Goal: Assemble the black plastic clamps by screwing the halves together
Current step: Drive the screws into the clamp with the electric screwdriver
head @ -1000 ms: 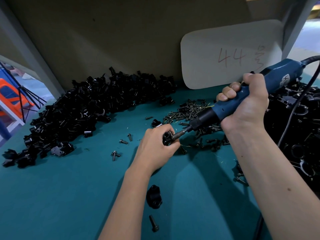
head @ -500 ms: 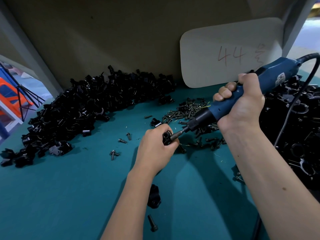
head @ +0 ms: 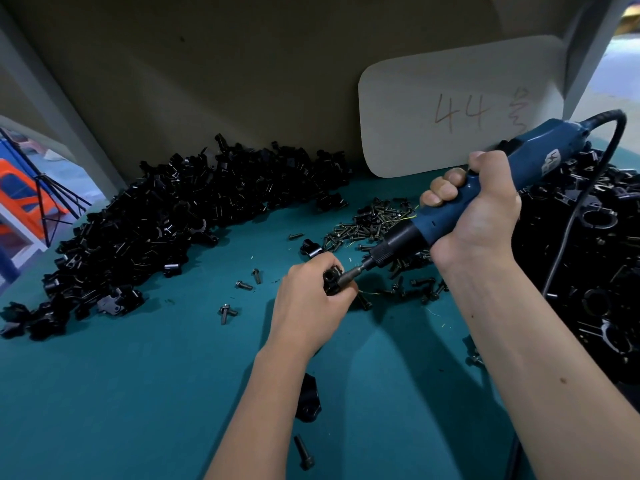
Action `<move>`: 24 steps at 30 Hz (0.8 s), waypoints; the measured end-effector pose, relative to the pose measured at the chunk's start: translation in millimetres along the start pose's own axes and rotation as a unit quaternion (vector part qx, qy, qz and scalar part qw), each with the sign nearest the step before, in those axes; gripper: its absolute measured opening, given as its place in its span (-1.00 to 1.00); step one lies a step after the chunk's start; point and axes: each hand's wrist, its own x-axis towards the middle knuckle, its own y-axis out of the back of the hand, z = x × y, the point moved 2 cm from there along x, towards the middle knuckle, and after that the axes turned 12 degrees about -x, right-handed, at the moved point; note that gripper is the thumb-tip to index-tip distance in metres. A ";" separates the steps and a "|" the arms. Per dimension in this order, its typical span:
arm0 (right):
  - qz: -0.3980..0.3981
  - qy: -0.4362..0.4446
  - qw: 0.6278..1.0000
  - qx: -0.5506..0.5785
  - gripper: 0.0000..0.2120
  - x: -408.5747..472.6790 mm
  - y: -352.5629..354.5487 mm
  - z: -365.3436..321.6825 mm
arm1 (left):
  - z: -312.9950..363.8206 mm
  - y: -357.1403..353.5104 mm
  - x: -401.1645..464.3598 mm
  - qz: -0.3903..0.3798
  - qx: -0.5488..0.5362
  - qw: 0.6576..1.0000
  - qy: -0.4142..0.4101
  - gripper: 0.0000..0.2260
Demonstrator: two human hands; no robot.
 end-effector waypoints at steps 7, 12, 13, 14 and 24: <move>0.032 0.003 0.999 -0.003 -0.80 0.9 -0.4 0.4 | -0.1 0.2 -0.5 0.013 -0.011 1.000 0.002 -0.86; 0.061 -0.001 0.998 -0.003 -0.78 1.4 2.1 1.0 | 3.2 0.6 1.0 0.051 0.050 0.997 -0.007 -0.80; 0.070 -0.001 0.998 0.000 -0.76 1.7 2.8 0.6 | 4.5 -0.1 1.1 0.066 0.064 0.996 -0.009 -0.80; 0.076 -0.001 0.997 0.003 -0.76 2.0 3.1 0.0 | 5.9 -0.6 0.8 0.083 0.076 0.994 -0.010 -0.81; -0.078 -0.053 0.991 0.096 -0.72 8.7 10.7 -15.9 | 11.2 -5.2 3.1 0.008 -0.129 0.990 -0.064 -0.85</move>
